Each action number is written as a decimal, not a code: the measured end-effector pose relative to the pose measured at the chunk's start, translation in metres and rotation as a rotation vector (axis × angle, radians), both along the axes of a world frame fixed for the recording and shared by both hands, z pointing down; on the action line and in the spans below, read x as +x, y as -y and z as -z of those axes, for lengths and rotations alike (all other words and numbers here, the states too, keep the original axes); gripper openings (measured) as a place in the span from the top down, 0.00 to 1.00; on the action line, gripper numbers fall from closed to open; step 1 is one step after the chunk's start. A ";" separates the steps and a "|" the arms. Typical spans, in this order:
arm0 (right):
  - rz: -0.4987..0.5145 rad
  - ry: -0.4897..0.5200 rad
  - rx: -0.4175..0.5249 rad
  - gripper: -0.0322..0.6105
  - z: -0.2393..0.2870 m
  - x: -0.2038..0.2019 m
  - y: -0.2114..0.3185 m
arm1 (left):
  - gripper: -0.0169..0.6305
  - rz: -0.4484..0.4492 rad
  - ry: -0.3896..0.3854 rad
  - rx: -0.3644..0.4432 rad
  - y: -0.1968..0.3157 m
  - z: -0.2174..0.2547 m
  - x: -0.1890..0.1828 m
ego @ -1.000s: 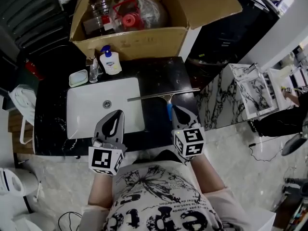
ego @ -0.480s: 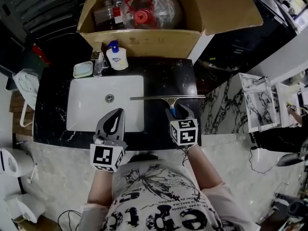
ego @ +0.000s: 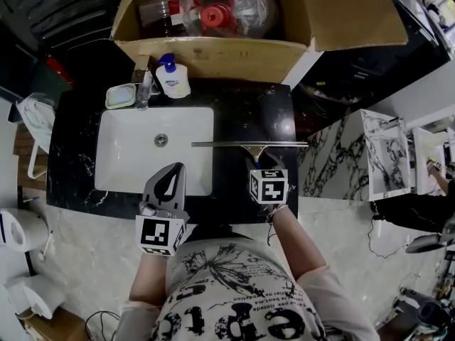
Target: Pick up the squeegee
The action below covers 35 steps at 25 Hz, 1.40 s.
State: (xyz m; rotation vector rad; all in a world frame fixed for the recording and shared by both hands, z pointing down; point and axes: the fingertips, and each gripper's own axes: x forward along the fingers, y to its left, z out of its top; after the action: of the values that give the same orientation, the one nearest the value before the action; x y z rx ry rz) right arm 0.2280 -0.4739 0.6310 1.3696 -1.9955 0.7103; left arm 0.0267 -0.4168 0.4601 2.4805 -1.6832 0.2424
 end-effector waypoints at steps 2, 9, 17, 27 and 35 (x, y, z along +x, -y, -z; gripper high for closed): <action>-0.017 0.012 -0.024 0.64 -0.006 0.000 0.005 | 0.95 0.008 0.001 -0.009 0.002 -0.004 -0.003; -0.085 0.049 -0.083 0.70 -0.014 0.000 0.010 | 0.95 0.013 0.002 -0.030 0.003 -0.013 -0.007; -0.143 0.049 -0.096 0.74 -0.014 0.001 0.009 | 0.95 0.022 0.005 -0.034 0.001 -0.012 -0.015; -0.164 0.106 -0.009 0.75 0.018 0.004 0.001 | 0.95 0.013 0.002 -0.007 -0.005 -0.002 -0.018; -0.093 0.156 0.266 0.76 0.101 -0.004 0.005 | 0.95 0.008 0.018 0.052 -0.004 0.021 -0.022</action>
State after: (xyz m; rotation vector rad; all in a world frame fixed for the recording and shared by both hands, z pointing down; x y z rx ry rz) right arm 0.2241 -0.4788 0.5304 1.6131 -2.2240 0.6256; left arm 0.0050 -0.4128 0.4391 2.5158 -1.7279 0.2230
